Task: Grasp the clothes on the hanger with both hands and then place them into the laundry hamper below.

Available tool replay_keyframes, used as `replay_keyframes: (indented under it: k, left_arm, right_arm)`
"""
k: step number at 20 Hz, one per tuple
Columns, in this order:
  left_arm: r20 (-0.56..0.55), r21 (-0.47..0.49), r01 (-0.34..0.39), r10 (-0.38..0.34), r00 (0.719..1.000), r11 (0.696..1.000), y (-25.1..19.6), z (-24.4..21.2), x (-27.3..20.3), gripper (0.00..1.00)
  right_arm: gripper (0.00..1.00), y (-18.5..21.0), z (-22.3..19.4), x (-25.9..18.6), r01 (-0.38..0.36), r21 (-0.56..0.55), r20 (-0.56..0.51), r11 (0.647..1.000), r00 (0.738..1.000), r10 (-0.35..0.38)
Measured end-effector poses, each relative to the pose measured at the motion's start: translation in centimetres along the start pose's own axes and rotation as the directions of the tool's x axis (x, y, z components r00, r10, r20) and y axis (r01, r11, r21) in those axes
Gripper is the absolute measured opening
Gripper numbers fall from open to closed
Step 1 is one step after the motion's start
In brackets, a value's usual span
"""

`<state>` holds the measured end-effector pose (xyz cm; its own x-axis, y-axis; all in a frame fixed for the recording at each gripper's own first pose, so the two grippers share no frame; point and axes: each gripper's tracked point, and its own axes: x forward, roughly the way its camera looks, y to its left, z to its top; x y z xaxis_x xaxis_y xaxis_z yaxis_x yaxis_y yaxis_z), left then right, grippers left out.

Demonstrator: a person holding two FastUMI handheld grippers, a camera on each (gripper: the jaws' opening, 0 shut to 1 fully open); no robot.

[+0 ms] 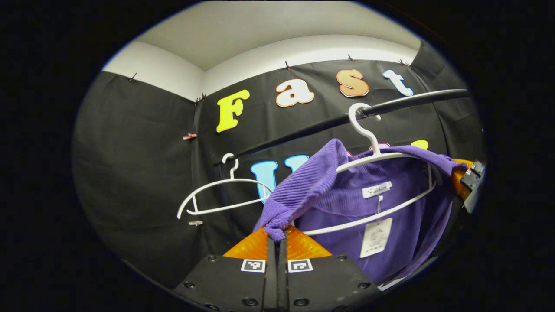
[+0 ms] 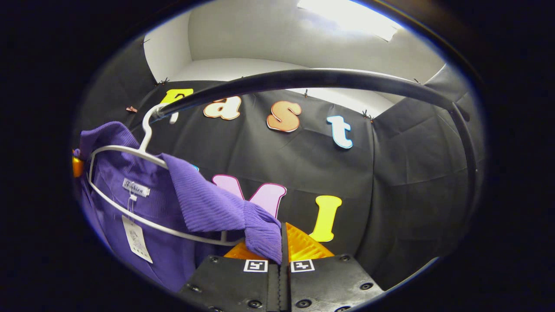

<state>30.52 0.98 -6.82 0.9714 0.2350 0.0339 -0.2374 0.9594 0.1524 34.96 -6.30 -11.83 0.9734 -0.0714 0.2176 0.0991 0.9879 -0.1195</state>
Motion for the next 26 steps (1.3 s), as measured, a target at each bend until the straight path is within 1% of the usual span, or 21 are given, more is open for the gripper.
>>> replay_keyframes:
  k: [2, 3, 5, 6, 8, 10, 12, 14, 17, 19, 20, 22, 25, 26]
  left_arm:
    - [0.021, -0.006, -0.018, 0.018, 1.000, 1.000, 2.1, 1.6, 0.4, 0.05]
    - [0.032, -0.017, -0.031, 0.031, 0.999, 0.999, 3.1, 2.2, 0.7, 0.03]
    - [0.045, -0.040, -0.028, 0.029, 0.999, 0.999, 4.1, 3.2, 1.7, 0.05]
    - [0.046, -0.044, -0.023, 0.025, 0.999, 0.999, 4.4, 3.3, 2.2, 0.06]
    - [0.047, -0.039, -0.006, 0.008, 0.999, 0.999, 4.7, 3.3, 2.9, 0.05]
    - [0.025, -0.047, 0.023, -0.022, 0.999, 0.999, 4.7, 2.6, 4.3, 0.05]
    - [-0.020, -0.075, 0.037, -0.039, 0.999, 0.997, 5.0, 0.7, 5.6, 0.03]
    - [-0.053, -0.093, 0.056, -0.061, 0.997, 0.994, 4.6, -1.1, 6.2, 0.05]
    - [-0.092, -0.074, 0.052, -0.059, 0.994, 0.996, 4.5, -4.5, 6.1, 0.05]
    - [-0.105, -0.079, 0.043, -0.051, 0.993, 0.996, 5.1, -6.1, 5.6, 0.06]
    - [-0.114, -0.088, 0.042, -0.052, 0.992, 0.995, 5.2, -6.7, 5.6, 0.05]
    - [-0.139, -0.113, 0.051, -0.066, 0.988, 0.992, 5.2, -7.6, 5.6, 0.05]
    - [-0.145, -0.097, 0.072, -0.085, 0.986, 0.993, 5.1, -7.8, 4.7, 0.05]
    - [-0.159, -0.090, 0.082, -0.096, 0.983, 0.993, 5.0, -8.2, 4.9, 0.05]
  right_arm:
    - [0.05, -1.4, 2.3, 0.2, 0.044, 0.015, 0.053, 0.999, 0.998, -0.045]
    - [0.04, -1.9, 3.4, 0.3, 0.059, 0.017, 0.087, 0.998, 0.994, -0.060]
    - [0.04, -1.8, 5.0, 1.0, 0.068, -0.015, 0.144, 0.998, 0.987, -0.065]
    - [0.04, -1.9, 5.3, 1.6, 0.073, -0.039, 0.160, 0.997, 0.985, -0.066]
    - [0.04, -2.6, 4.5, 3.0, 0.092, -0.067, 0.157, 0.993, 0.984, -0.081]
    - [0.04, -2.7, 1.4, 4.5, 0.093, -0.080, 0.094, 0.992, 0.992, -0.085]
    - [0.05, -1.8, -2.9, 5.3, 0.061, -0.060, 0.001, 0.996, 0.998, -0.061]
    - [0.05, -1.0, -7.0, 4.7, 0.036, -0.013, -0.089, 0.999, 0.995, -0.037]
    - [0.05, 0.9, -11.2, 2.7, 0.014, 0.003, -0.163, 1.000, 0.987, -0.013]
    - [0.05, 2.4, -11.3, 1.4, -0.018, 0.015, -0.164, 1.000, 0.986, 0.020]
    - [0.05, 3.3, -11.3, 1.2, -0.041, 0.032, -0.166, 0.999, 0.985, 0.046]
    - [0.05, 4.7, -12.5, 1.0, -0.071, 0.099, -0.222, 0.993, 0.971, 0.092]
    - [0.05, 4.8, -13.2, 1.4, -0.049, 0.202, -0.266, 0.978, 0.958, 0.103]
    - [0.05, 5.3, -13.6, 1.6, -0.054, 0.209, -0.281, 0.976, 0.953, 0.113]
